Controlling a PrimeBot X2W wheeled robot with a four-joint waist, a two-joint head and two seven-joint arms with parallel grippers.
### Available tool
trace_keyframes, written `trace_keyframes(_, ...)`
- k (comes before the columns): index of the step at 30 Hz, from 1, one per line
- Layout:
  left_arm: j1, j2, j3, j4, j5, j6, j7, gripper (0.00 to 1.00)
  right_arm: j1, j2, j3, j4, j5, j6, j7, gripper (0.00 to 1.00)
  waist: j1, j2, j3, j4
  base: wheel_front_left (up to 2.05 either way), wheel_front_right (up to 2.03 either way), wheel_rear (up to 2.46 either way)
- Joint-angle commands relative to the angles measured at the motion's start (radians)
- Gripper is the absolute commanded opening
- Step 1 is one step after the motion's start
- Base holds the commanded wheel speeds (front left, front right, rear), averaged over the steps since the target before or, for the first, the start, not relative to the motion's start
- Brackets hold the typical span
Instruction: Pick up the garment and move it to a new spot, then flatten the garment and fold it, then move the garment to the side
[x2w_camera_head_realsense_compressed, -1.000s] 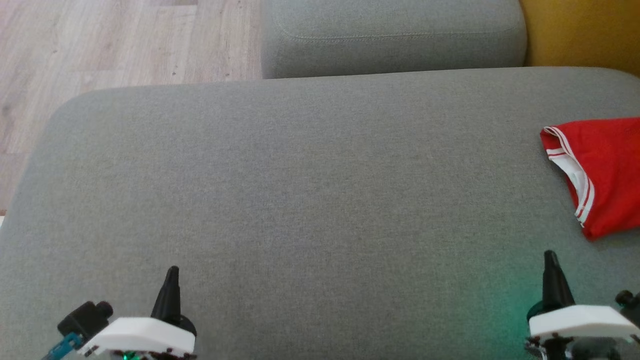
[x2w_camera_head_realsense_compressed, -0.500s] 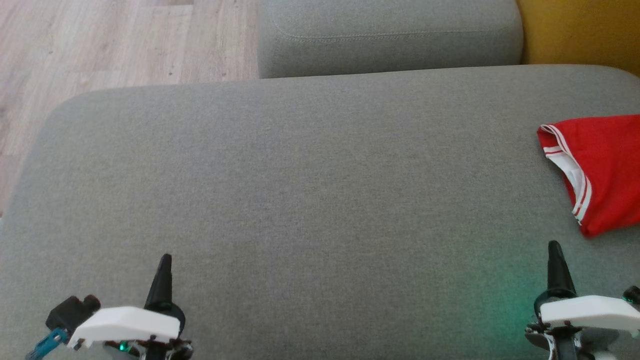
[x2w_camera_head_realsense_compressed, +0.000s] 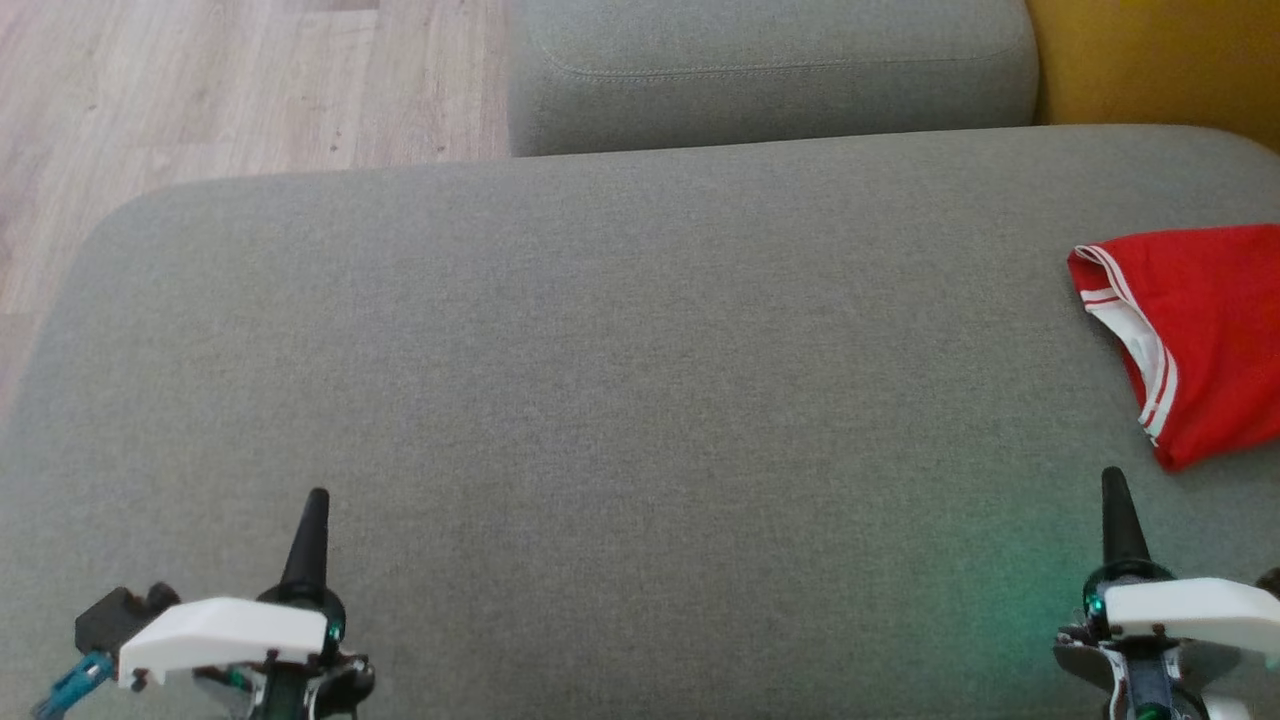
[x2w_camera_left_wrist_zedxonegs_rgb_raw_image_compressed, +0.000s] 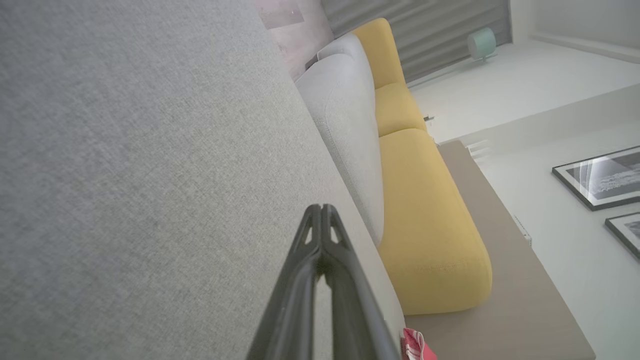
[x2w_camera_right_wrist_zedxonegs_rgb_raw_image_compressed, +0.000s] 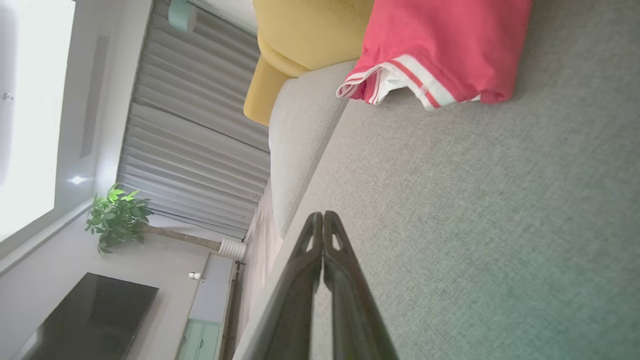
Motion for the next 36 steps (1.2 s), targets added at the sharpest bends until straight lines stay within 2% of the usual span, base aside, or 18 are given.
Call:
trace_keyframes(1,-0.058,0.017,0.033,-0.028,-0.036,-0.012,0.008,0.00,-0.057,-0.007,0.011,-0.039,0.042,0.000,0.010,0.00,0.0000,0.0000,0.000,-0.001,0.00,0.00,0.00)
trace_keyframes(36,-0.128,0.013,0.128,-0.020,-0.434,-0.062,0.111,0.00,-0.114,-0.009,-0.004,-0.062,0.479,-0.001,0.105,0.00,0.0000,0.0000,0.003,-0.025,0.00,0.00,0.00)
